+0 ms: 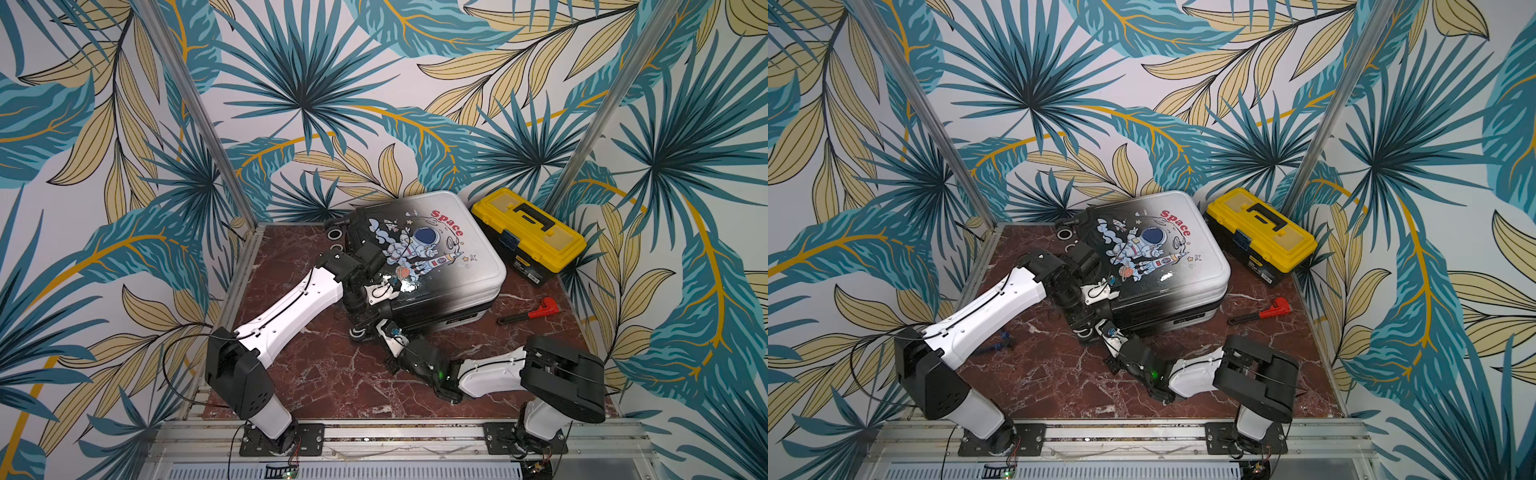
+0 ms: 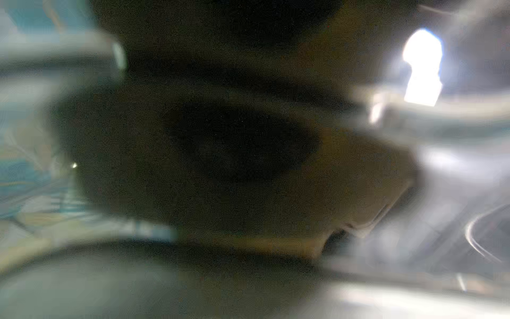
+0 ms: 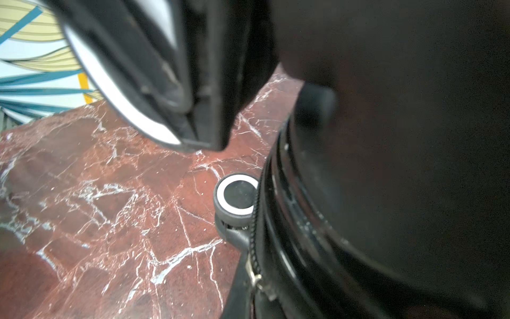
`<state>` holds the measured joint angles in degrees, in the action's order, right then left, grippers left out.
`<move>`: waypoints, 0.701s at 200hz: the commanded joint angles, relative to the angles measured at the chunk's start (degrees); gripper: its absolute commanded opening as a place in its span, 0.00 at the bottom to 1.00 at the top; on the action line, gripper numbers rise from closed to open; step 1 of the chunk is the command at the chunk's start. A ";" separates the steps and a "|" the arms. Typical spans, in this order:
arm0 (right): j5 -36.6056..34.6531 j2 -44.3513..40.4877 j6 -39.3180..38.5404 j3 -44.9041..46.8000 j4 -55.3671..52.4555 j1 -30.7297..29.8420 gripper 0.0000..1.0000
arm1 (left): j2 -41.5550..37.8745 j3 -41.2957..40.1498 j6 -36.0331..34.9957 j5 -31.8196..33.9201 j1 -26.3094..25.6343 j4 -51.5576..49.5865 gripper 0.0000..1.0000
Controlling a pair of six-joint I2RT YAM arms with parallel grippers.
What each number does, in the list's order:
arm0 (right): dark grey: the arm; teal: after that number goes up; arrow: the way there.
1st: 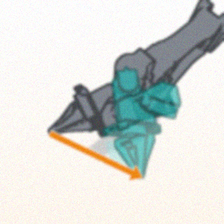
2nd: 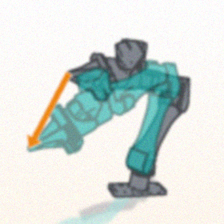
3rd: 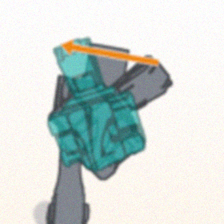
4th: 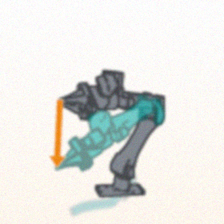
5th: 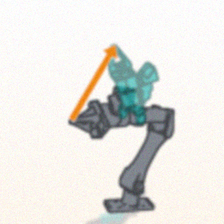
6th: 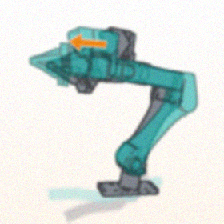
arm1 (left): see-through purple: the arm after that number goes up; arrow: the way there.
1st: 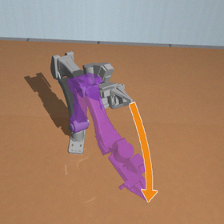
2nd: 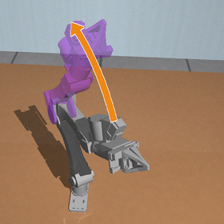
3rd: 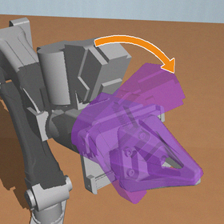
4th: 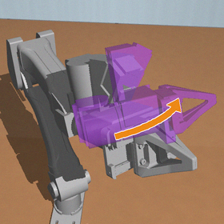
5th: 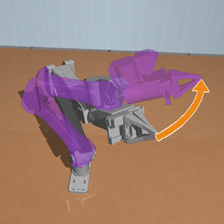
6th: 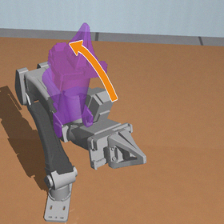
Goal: Close the suitcase zippers
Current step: Zip the zipper on the suitcase, then place the suitcase at the center of the board.
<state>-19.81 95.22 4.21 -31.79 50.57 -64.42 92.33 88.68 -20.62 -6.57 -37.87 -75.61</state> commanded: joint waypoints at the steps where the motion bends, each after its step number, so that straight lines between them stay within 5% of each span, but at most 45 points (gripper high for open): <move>1: 1.16 -3.70 1.85 -2.08 24.70 -1.85 0.00 | 2.76 0.31 7.58 -23.98 -7.39 15.27 0.44; 32: -4.57 -6.35 2.26 2.83 19.58 -1.93 0.00 | 1.81 0.01 7.57 -22.12 -7.19 15.32 0.48; 52: -7.58 -9.18 3.19 6.19 13.50 -1.89 0.01 | 1.00 -1.15 7.11 -16.71 -7.15 15.27 0.60; 72: -8.11 -12.52 2.83 8.33 6.49 -2.01 0.12 | 0.35 -3.00 5.79 -10.62 -7.05 15.26 0.77; 140: -10.64 -26.72 2.00 11.07 -15.76 -2.13 0.49 | -6.53 -4.05 3.87 -1.84 -5.25 15.23 0.95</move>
<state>-28.51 74.24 6.90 -20.47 44.42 -66.59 91.15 84.53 -14.92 -10.24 -43.31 -64.73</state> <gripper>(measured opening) 0.439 0.928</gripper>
